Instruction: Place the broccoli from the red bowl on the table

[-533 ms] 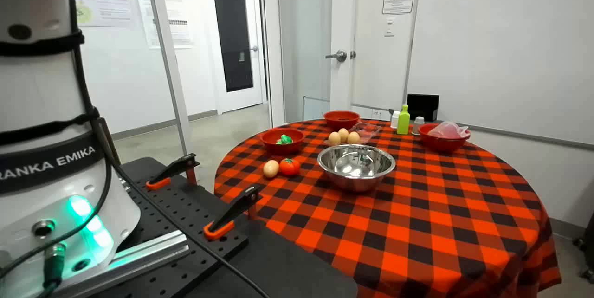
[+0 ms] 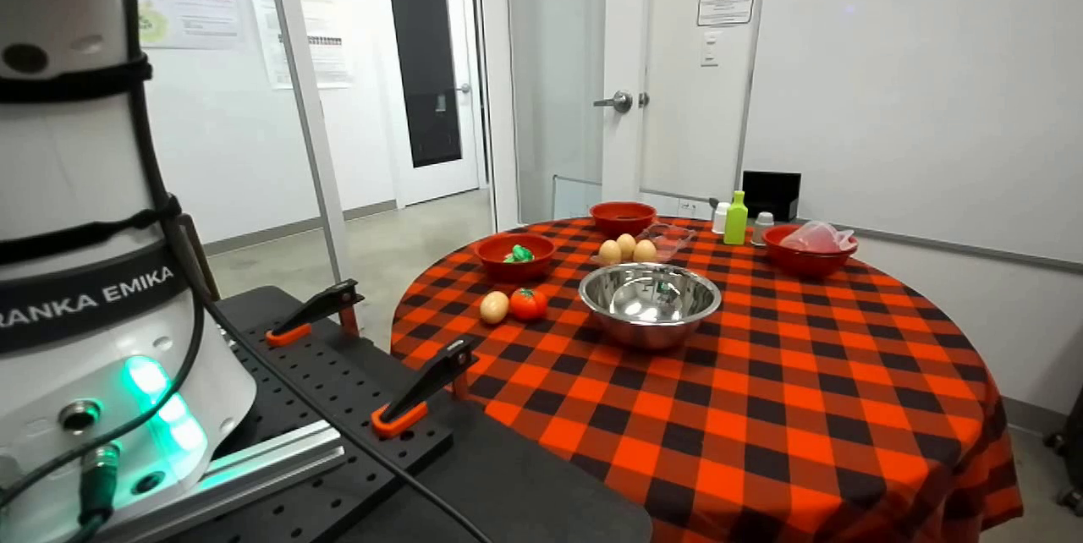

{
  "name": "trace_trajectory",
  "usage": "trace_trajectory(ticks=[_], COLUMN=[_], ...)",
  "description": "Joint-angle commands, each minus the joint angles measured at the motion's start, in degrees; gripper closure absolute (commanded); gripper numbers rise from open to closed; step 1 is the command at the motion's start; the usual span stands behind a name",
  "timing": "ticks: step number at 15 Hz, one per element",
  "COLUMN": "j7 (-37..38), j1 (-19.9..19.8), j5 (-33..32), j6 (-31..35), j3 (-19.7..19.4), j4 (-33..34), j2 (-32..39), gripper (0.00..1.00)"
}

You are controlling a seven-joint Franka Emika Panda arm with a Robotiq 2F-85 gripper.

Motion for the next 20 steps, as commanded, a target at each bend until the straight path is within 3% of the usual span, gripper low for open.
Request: trace_trajectory(ticks=[1,6,11,16,20], j7=[4.34,13.59,30.2,44.47,47.68], j1=[-1.86,-3.83,-3.51,2.38,7.64], j5=[-0.32,-5.02,-18.04,-29.76,-31.11], j6=[5.88,15.93,24.3,29.94,33.1], j3=[1.02,4.66,6.15,-0.56,-7.11], j4=[-0.36,0.45,3.32,8.56,14.01], j2=[6.22,18.58,33.16,44.84,53.0], gripper=[0.0,0.0,0.0,0.0,0.0])
